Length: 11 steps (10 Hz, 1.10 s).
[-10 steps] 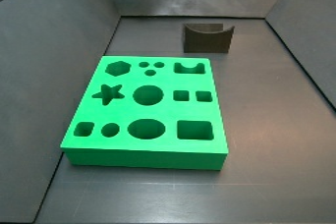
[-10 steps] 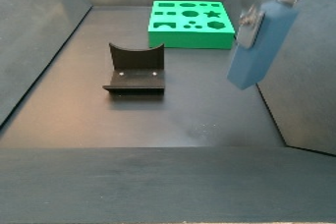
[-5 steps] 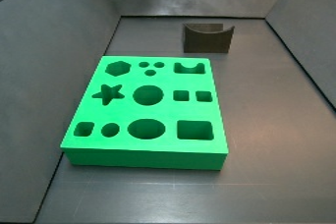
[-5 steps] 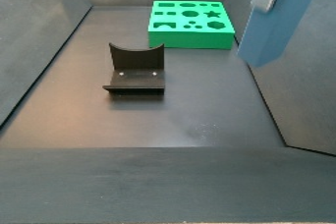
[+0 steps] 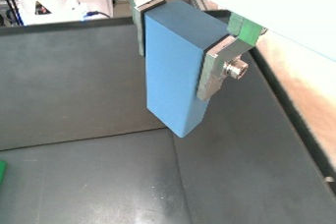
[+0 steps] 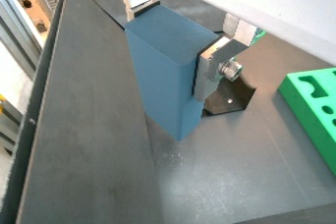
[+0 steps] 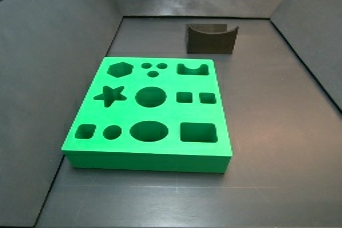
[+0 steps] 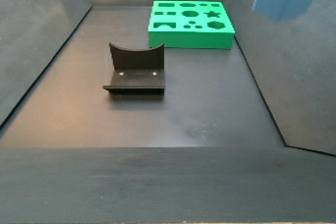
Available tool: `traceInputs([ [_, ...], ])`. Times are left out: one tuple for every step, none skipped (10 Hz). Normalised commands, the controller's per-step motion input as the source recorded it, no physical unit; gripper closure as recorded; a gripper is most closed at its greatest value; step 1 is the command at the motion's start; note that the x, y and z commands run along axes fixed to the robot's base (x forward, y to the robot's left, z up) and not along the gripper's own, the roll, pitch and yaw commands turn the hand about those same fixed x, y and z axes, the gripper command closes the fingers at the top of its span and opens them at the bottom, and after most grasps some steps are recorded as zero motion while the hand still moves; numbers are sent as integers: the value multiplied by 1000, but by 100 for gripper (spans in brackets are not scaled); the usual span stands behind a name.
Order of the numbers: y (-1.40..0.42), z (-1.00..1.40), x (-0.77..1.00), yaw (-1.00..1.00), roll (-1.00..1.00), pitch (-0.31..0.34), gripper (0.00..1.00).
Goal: Pick up the rectangle object. Move up. Move to above the board. Insert the rectangle object.
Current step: Move to above the board.
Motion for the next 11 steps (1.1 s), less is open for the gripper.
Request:
traceInputs([
  [10,249,-5,1,31,83,100],
  [-1000,6,185,-1000,20,142,100],
  [-1000,-6,186,-1000,25,139,100],
  [-1000,-5,184,-1000,29,138,100],
  [-1000,-3,179,-1000,10,125,100],
  [-1000,-2,178,-1000,5,128,100],
  [-1000,-1,178,-1000,-10,130,100],
  [-1000,-1,179,-1000,-30,142,100],
  [-1000,0,181,-748,-44,129,100],
  [-1000,1,185,-419,-52,116,100],
  [-1000,4,191,-227,-49,112,100],
])
